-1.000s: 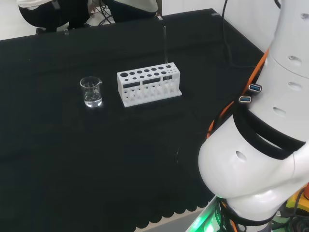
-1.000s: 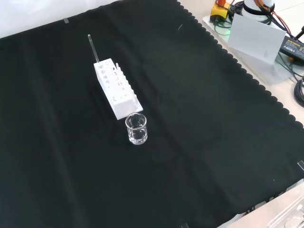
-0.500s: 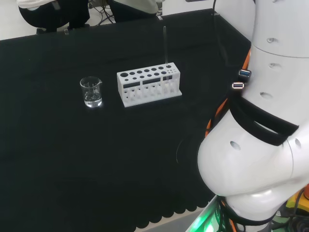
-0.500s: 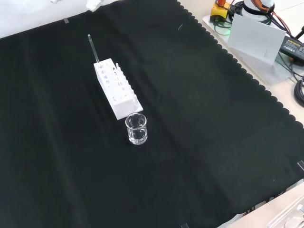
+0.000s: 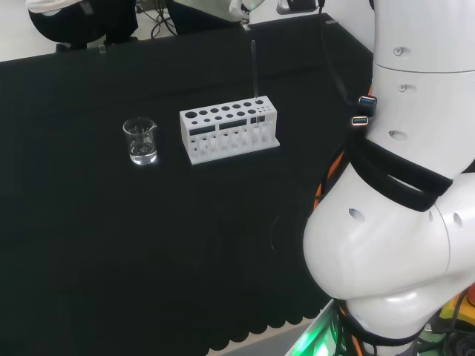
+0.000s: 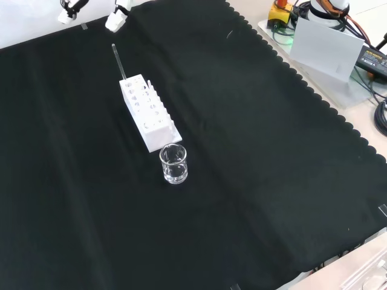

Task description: Take the glass rod from the white test tube rack.

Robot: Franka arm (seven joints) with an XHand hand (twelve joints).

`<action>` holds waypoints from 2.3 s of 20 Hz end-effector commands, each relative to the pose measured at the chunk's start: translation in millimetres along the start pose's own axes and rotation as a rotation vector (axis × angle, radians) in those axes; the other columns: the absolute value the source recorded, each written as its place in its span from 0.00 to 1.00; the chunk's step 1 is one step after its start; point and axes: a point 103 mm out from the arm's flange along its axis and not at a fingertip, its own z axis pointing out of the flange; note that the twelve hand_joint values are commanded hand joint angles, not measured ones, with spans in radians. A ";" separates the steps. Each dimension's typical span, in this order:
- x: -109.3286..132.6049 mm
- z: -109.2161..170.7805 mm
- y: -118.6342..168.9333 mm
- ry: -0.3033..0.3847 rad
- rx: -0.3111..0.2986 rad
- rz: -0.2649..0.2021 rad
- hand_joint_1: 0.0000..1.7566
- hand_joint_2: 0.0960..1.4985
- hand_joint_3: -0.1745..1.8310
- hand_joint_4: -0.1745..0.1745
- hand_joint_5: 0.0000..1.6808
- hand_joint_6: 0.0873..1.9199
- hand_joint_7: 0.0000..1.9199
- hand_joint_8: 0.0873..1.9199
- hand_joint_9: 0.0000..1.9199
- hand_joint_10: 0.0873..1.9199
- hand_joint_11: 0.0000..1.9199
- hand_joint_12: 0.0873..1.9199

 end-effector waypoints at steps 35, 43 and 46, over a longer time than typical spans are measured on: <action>-14.1 90.0 -3.7 0.015 0.118 -0.054 0.37 0.56 0.33 0.06 0.30 0.03 0.15 0.37 0.29 0.37 0.16 0.69; -12.8 89.2 -1.1 0.013 0.112 -0.058 0.41 0.57 0.35 0.04 0.26 0.36 0.19 0.36 0.36 0.33 0.20 0.68; -13.0 89.4 -0.2 0.012 0.109 -0.056 0.42 0.57 0.36 0.03 0.27 0.39 0.19 0.36 0.40 0.33 0.22 0.68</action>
